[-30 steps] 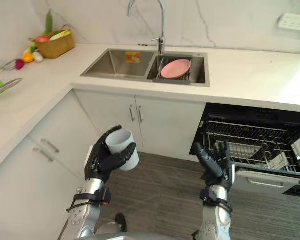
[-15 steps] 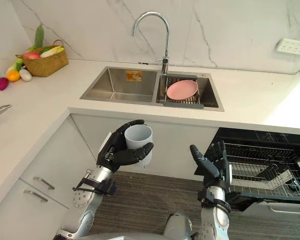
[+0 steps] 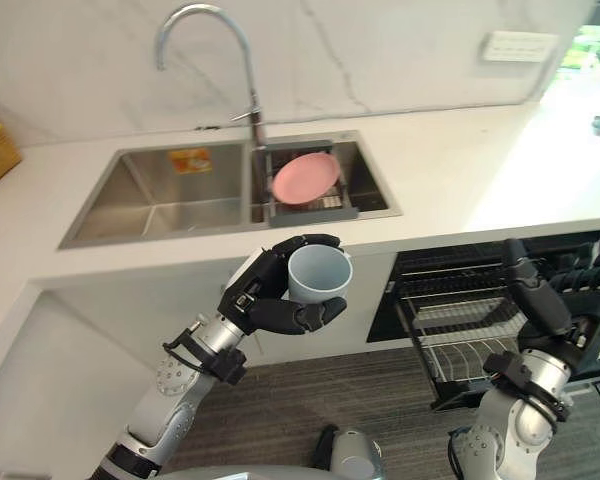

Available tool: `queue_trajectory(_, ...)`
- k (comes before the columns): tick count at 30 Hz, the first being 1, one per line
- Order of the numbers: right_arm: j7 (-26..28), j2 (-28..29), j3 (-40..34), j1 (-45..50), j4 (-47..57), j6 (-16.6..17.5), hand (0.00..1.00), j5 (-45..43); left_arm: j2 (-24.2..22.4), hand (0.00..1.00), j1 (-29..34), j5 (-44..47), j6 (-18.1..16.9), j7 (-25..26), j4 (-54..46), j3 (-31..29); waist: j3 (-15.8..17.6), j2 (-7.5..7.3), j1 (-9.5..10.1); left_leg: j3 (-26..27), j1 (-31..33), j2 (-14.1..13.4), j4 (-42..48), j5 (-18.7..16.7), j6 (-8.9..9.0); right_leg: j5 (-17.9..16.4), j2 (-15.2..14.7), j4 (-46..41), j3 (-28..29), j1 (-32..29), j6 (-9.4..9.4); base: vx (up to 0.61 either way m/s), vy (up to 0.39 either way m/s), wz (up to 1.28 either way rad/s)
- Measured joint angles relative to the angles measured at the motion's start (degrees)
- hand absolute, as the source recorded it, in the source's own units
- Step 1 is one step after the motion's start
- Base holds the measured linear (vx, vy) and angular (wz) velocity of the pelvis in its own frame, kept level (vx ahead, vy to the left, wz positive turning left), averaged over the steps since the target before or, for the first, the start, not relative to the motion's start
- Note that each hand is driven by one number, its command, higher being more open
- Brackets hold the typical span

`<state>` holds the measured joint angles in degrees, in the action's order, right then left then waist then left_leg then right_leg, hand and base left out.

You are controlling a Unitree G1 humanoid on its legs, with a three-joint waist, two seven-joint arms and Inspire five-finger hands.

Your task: Walk over to the sink, pick up the cup, carry it to the dishwasher, place the cup inside the dishwasher, then close the dishwasher door

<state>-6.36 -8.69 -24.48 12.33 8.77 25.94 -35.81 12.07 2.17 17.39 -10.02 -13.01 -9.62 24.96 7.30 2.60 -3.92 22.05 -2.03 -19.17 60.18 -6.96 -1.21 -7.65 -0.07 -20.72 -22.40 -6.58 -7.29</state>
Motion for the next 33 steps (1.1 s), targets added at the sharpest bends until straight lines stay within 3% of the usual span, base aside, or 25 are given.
queue_trajectory(1,0.0,0.7,0.3,0.0,2.0,-0.4,1.0,0.0,-0.2,0.0,0.0,0.0,0.0,0.7,-0.4,0.8,0.2,-0.03,0.02,-4.5,3.6,0.6,3.8,-2.1,0.56,-0.5,1.3,0.0,2.5,1.2,-0.36,0.24,-0.064,-1.28)
queue_trajectory(3,0.3,1.7,1.8,0.1,4.1,-1.1,1.0,0.0,-0.7,0.0,0.6,0.0,0.0,1.2,-1.8,0.9,0.6,-0.41,0.33,-9.5,7.7,4.0,1.5,-6.0,0.87,-0.9,2.6,0.5,7.3,2.3,-0.42,0.16,-0.036,-1.51)
queue_trajectory(5,0.6,1.8,6.2,0.1,5.5,-3.4,1.0,0.0,-1.8,0.0,3.1,-0.2,-0.6,2.7,-4.5,0.6,0.6,-0.35,1.53,-13.2,8.4,8.0,-11.3,-8.8,2.55,-0.9,4.2,1.8,14.9,3.7,-0.4,0.14,0.04,-1.92)
queue_trajectory(7,1.5,2.0,10.5,0.2,7.1,-5.2,1.0,0.0,-2.0,0.0,4.9,-0.7,-1.4,3.5,-7.3,0.7,0.6,-0.31,1.55,-18.3,8.7,11.3,-21.6,-9.3,3.53,-0.9,5.8,2.2,20.0,4.1,-0.4,0.18,0.093,-1.73)
queue_trajectory(8,2.7,1.9,12.4,0.2,8.0,-6.0,1.0,0.0,-2.1,0.0,5.4,-1.2,-1.6,4.2,-8.8,0.7,0.6,-0.19,1.57,-20.8,8.7,13.1,-27.2,-9.2,4.49,-0.8,6.6,2.2,22.4,4.1,-0.37,0.19,0.108,-1.52)
queue_trajectory(10,4.1,1.7,14.1,0.2,8.1,-7.1,1.0,0.0,-2.3,0.0,5.3,-1.7,-2.4,5.5,-8.9,0.3,0.5,-0.05,1.24,-19.9,9.3,13.8,-31.8,-8.3,4.78,-0.9,7.6,2.3,24.8,4.7,0.55,0.18,0.111,-1.0)
queue_trajectory(11,4.0,1.6,14.7,0.2,7.9,-7.4,1.0,0.0,-2.7,0.0,5.2,-1.7,-2.6,5.9,-8.5,0.1,0.4,0.06,1.16,-19.0,9.5,14.3,-32.8,-7.7,3.9,-1.3,7.9,2.1,25.7,5.1,1.21,0.26,0.169,-0.86)
queue_trajectory(12,4.1,1.3,14.9,0.0,7.5,-7.6,1.0,0.0,-3.1,0.0,5.2,-1.7,-2.9,7.7,-7.9,-0.2,0.0,0.55,1.64,-17.2,8.4,14.7,-35.7,-4.4,1.91,-2.4,8.3,1.2,27.4,5.1,2.55,0.22,0.154,-0.65)
queue_trajectory(13,4.2,1.2,15.0,-0.3,7.0,-7.6,1.0,0.0,-3.2,0.0,5.2,-1.7,-3.1,8.6,-7.7,-0.4,-0.2,0.74,1.66,-16.4,7.5,14.7,-37.1,-2.1,1.65,-3.1,8.2,0.8,27.8,5.1,3.03,0.23,0.157,-0.54)
queue_trajectory(14,4.5,1.2,15.3,-0.7,6.2,-7.6,1.0,0.0,-3.2,0.0,5.2,-1.7,-3.3,9.4,-7.3,-1.1,-0.3,0.41,1.53,-15.6,6.7,15.0,-38.1,-1.1,2.6,-4.3,7.0,0.2,26.7,4.9,3.18,0.21,0.202,-0.45)
queue_trajectory(15,5.2,1.1,15.7,-1.3,4.8,-7.6,1.0,0.0,-3.7,0.0,5.2,-1.6,-3.9,10.7,-6.3,-2.4,-0.6,-0.1,1.64,-13.8,5.1,16.1,-40.2,-0.8,2.22,-6.3,2.5,-1.3,21.0,4.1,4.11,0.25,0.259,-0.44)
queue_trajectory(16,5.6,1.4,16.0,-1.7,3.5,-7.7,1.0,0.0,-3.8,0.0,5.1,-1.5,-4.1,11.8,-5.7,-3.9,-0.8,-0.22,1.58,-12.9,4.4,17.0,-41.3,-1.1,1.74,-6.7,0.1,-2.0,17.9,3.9,5.47,0.25,0.259,-0.39)
queue_trajectory(20,6.2,1.5,16.0,-2.0,0.1,-9.2,1.0,0.0,-3.9,0.0,4.3,-1.6,-3.7,13.4,-5.2,-7.0,-0.9,-0.82,1.71,-11.7,2.1,18.8,-43.5,-1.9,0.75,-7.5,-2.4,-6.2,16.2,3.1,7.5,0.18,0.104,-0.08)
queue_trajectory(21,6.2,1.6,16.1,-2.0,-0.7,-10.0,1.0,0.0,-3.8,0.0,4.0,-1.6,-3.0,13.3,-5.2,-7.4,-0.9,-1.04,1.74,-11.7,0.8,19.1,-44.7,-1.9,0.74,-7.5,-3.0,-7.7,15.0,3.0,8.73,0.11,0.058,0.0)
queue_trajectory(25,7.3,2.1,18.6,-2.7,-2.4,-10.4,1.0,0.0,-2.8,0.0,4.1,-1.1,-2.2,12.6,-5.2,-8.3,-1.1,-1.35,3.21,-9.2,-3.0,17.9,-48.9,-1.8,0.58,-7.5,-5.2,-8.8,6.2,3.1,9.27,0.07,0.011,-0.3)
queue_trajectory(26,8.2,2.1,19.8,-3.1,-3.1,-10.6,1.0,0.1,-3.0,0.0,4.1,-0.7,-2.0,12.5,-5.2,-9.3,-1.2,-1.37,3.12,-8.6,-3.8,17.7,-49.3,-1.8,0.58,-9.6,-8.8,-11.4,2.1,2.9,7.06,0.04,-0.031,-0.41)
queue_trajectory(27,8.7,2.1,20.2,-3.1,-3.4,-10.6,1.0,0.2,-3.1,0.0,4.1,-0.5,-2.0,12.5,-5.2,-9.7,-1.2,-1.34,3.04,-8.5,-4.2,17.6,-49.5,-1.8,0.59,-10.2,-11.0,-12.1,1.1,2.9,7.39,0.05,-0.018,-0.21)
queue_trajectory(28,9.3,2.2,20.7,-3.1,-4.0,-10.6,1.0,0.8,-3.1,0.0,4.1,-0.5,-2.1,12.6,-5.2,-10.1,-1.3,-1.39,3.0,-8.5,-4.3,17.1,-49.6,-1.8,0.65,-9.9,-14.7,-10.8,0.7,3.0,8.11,0.05,-0.079,-0.11)
queue_trajectory(30,9.6,2.4,21.2,-3.2,-4.2,-10.7,1.0,1.2,-2.7,0.0,4.0,-0.6,-2.1,13.1,-5.4,-11.0,-1.8,-2.54,3.23,-8.5,-3.8,16.8,-49.3,-2.1,2.3,-0.7,-18.7,-2.6,1.7,3.9,8.58,0.05,-0.171,-0.04)
queue_trajectory(31,9.6,2.5,21.3,-3.7,-5.1,-10.9,1.0,1.2,-2.3,0.0,4.0,-0.6,-1.8,13.7,-5.1,-11.0,-1.8,-2.7,3.17,-9.0,-3.6,16.0,-49.1,-2.3,3.4,0.0,-17.7,-1.6,3.2,4.3,12.65,0.04,-0.225,-0.03)
queue_trajectory(33,9.6,2.1,21.5,-4.4,-5.5,-11.7,1.0,1.2,-2.7,0.0,4.1,-0.6,-1.6,14.4,-5.1,-10.7,-2.0,-2.41,3.26,-8.9,-3.5,14.3,-50.0,-1.7,4.64,0.0,-15.8,-0.5,3.3,4.4,12.64,0.01,-0.188,-0.08)
